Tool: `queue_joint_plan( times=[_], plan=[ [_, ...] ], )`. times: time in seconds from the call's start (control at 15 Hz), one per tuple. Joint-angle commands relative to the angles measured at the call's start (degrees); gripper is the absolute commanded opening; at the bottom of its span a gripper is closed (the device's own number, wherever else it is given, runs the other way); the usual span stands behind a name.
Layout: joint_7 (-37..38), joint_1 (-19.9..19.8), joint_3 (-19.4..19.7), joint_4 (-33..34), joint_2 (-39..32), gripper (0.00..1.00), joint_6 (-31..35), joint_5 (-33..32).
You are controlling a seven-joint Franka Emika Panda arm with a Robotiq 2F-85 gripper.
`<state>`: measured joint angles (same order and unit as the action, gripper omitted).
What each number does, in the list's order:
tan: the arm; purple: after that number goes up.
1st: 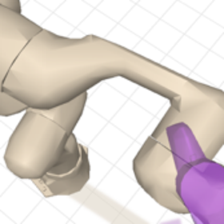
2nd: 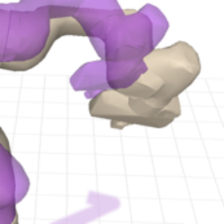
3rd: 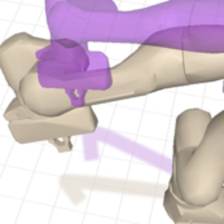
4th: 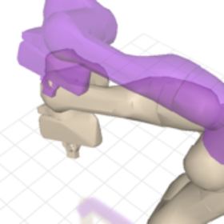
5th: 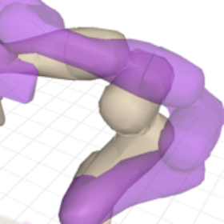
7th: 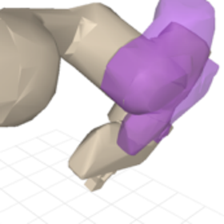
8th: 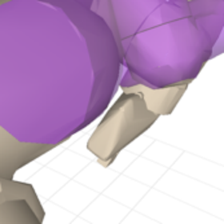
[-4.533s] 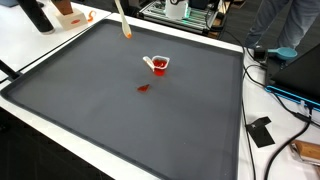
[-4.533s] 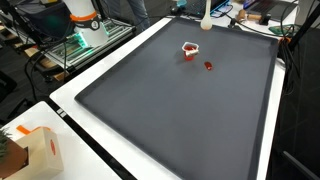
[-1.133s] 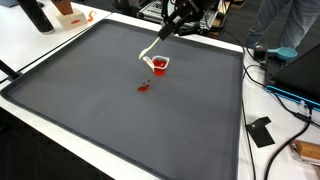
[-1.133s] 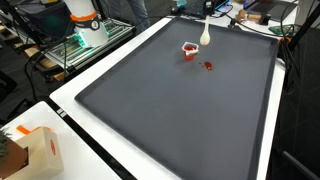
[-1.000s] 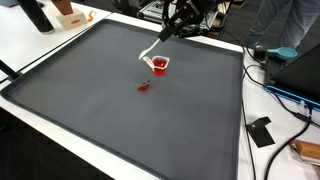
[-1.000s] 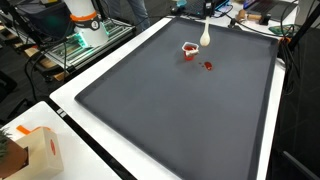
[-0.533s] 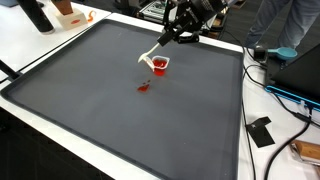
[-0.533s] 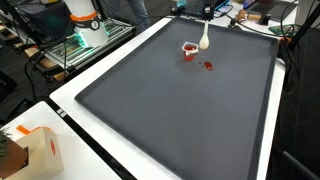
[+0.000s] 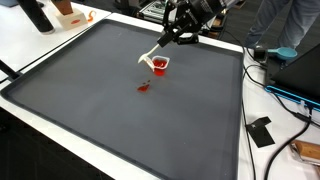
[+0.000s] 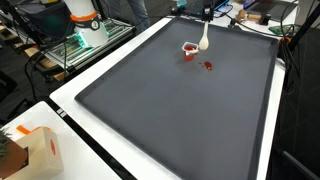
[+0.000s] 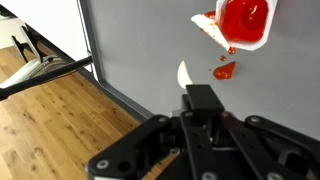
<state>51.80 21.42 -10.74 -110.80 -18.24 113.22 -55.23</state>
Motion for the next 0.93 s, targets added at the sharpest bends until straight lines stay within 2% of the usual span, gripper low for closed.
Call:
queue_joint_plan(
  times=[0.0,0.47,0.87],
  plan=[
    [-0.11,-0.7,-0.43,0.27,0.22,0.03,0.49,-0.33],
    [-2.28,-2.5,-0.51,0.71,2.67,0.03,3.03,1.85],
    [-8.37,-5.27,-0.21,-0.02,6.02,0.03,8.32,6.42]
  ],
)
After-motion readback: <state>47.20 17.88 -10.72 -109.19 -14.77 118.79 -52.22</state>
